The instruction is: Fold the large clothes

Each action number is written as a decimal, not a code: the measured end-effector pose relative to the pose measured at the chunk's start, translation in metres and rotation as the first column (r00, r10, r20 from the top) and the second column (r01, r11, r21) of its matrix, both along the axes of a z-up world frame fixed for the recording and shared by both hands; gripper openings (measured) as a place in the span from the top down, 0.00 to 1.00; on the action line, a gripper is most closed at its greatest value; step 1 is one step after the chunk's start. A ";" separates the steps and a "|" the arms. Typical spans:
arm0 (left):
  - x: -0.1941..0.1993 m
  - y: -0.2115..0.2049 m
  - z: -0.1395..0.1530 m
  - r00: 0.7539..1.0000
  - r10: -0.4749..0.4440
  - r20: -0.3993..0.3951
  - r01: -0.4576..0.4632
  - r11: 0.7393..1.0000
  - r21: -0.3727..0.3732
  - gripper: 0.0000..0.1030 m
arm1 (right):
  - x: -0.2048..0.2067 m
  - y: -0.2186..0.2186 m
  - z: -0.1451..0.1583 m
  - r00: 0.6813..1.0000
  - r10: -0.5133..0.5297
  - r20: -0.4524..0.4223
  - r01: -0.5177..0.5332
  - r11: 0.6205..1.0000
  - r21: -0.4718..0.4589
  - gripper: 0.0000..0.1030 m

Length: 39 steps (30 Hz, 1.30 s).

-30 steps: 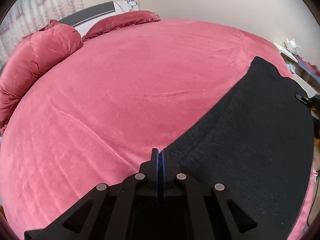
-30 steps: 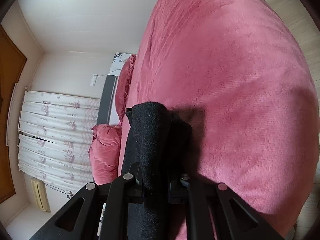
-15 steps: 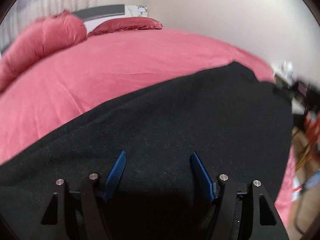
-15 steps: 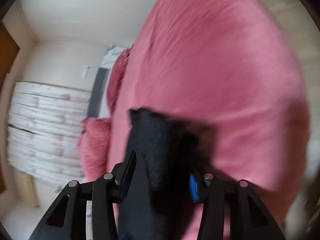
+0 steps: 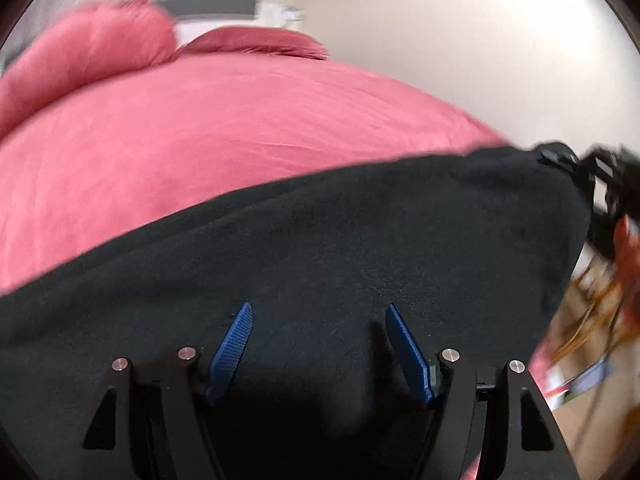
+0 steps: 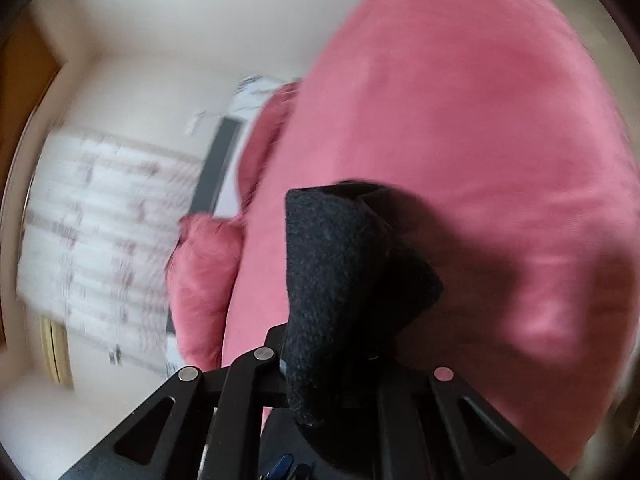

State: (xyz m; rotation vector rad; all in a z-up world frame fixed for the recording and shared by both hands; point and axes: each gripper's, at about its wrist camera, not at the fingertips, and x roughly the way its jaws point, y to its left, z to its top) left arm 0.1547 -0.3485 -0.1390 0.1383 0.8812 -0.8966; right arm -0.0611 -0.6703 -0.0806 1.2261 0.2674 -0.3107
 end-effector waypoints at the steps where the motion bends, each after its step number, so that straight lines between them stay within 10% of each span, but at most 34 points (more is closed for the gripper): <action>1: 0.005 0.017 0.005 0.999 0.044 -0.019 -0.045 0.999 -0.022 0.32 | 0.007 0.013 0.017 1.000 0.031 0.005 -0.031 0.999 -0.042 0.90; 4: 0.020 0.089 0.016 0.977 0.206 -0.057 -0.210 0.974 -0.081 0.31 | 0.037 0.066 0.060 0.988 0.154 0.011 -0.150 0.974 -0.169 0.90; 8: 0.026 0.177 0.023 0.930 0.354 -0.097 -0.364 0.922 -0.134 0.30 | 0.085 0.171 0.093 0.924 0.378 -0.057 -0.372 0.852 -0.368 0.90; 14: 0.023 0.277 0.007 0.840 0.532 -0.104 -0.541 0.835 -0.098 0.23 | 0.148 0.370 0.032 0.659 0.619 -0.427 -0.739 0.425 -0.523 0.85; 16: 0.025 0.300 -0.006 0.812 0.560 -0.167 -0.578 0.811 -0.088 0.24 | 0.165 0.429 -0.025 0.502 0.514 -0.696 -0.862 0.236 -0.448 0.80; 17: 0.022 0.300 -0.009 0.810 0.558 -0.183 -0.580 0.808 -0.104 0.24 | 0.166 0.445 -0.043 0.467 0.455 -0.759 -0.883 0.193 -0.428 0.78; 18: 0.019 0.307 -0.010 0.809 0.558 -0.185 -0.582 0.805 -0.114 0.24 | 0.158 0.456 -0.045 0.522 0.399 -0.754 -0.851 0.180 -0.493 0.78; 21: 0.015 0.310 -0.011 0.831 0.533 -0.159 -0.552 0.827 -0.111 0.24 | 0.139 0.451 -0.027 0.553 0.495 -0.670 -0.830 0.260 -0.493 0.56; 27: 0.012 0.285 0.000 0.856 0.461 -0.236 -0.498 0.857 -0.134 0.23 | 0.094 0.410 -0.003 0.547 0.652 -0.526 -0.833 0.361 -0.418 0.55; 33: -0.008 0.264 0.020 0.909 0.372 -0.188 -0.407 0.890 -0.206 0.15 | 0.042 0.292 -0.022 0.843 0.474 -0.255 -0.505 0.860 -0.071 0.55; 36: -0.016 0.231 0.013 0.946 0.275 -0.170 -0.295 0.950 -0.106 0.19 | 0.010 0.247 -0.043 0.926 0.311 -0.214 -0.307 0.950 0.053 0.56; 39: -0.026 0.202 -0.002 0.970 0.210 -0.121 -0.202 0.977 0.071 0.58 | 0.001 0.221 -0.066 0.964 0.242 -0.112 -0.216 0.955 0.203 0.56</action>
